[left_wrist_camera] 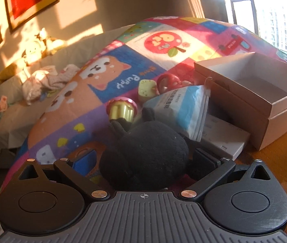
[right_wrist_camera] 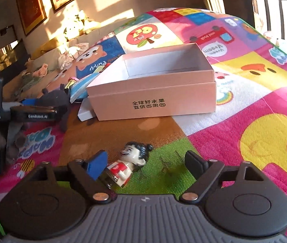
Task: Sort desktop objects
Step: 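Grasp the black plush cat with the left gripper and lift it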
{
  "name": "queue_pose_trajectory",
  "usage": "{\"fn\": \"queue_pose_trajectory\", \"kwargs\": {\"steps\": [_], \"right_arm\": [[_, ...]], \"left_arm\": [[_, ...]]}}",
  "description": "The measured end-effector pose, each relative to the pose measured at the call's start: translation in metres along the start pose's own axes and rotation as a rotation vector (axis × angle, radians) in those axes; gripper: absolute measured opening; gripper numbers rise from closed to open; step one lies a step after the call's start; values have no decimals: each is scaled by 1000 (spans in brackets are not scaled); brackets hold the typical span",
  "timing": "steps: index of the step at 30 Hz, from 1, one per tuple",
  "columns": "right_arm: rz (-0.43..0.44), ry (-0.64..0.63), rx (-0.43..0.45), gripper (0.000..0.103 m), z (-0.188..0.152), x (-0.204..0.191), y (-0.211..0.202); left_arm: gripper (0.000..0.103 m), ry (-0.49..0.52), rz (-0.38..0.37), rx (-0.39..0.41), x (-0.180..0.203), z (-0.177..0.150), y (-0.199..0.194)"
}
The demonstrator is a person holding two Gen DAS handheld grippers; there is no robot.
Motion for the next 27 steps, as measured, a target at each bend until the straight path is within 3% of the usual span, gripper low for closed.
{"fn": "queue_pose_trajectory", "kwargs": {"steps": [1, 3, 5, 9, 11, 15, 17, 24, 27], "right_arm": [[0, 0, 0, 85, 0, 0, 0], [3, 0, 3, 86, 0, 0, 0], [4, 5, 8, 86, 1, 1, 0], [6, 2, 18, 86, 1, 1, -1], [13, -7, 28, 86, 1, -2, -3], [18, -20, 38, 87, 2, -4, -4], [16, -18, 38, 87, 2, -4, -4], [0, -33, 31, 88, 1, -5, -8], [-9, -39, 19, 89, -1, -5, -6]], "left_arm": [[103, -10, 5, 2, -1, 1, 0], [85, -5, 4, 7, 0, 5, -4], [83, 14, 17, 11, -1, 10, -10], [82, 0, -27, -5, -4, 15, -34], [82, -62, -109, -43, -5, 16, -53], [82, -326, -408, -189, 1, 10, -85], [82, -390, -491, -257, 12, 2, -92], [90, -346, -477, -270, 32, -12, -88], [96, -346, -413, -217, 21, -4, -79]]}}
Point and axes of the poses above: each gripper's, at about its wrist camera, not at the fingertips, and y roughly the way its jaws point, x to its right, z to its top, the point moved 6 cm from there along y, roughly the way its jaws point, and after that the axes turned 6 degrees about x, right-handed, at the moved point
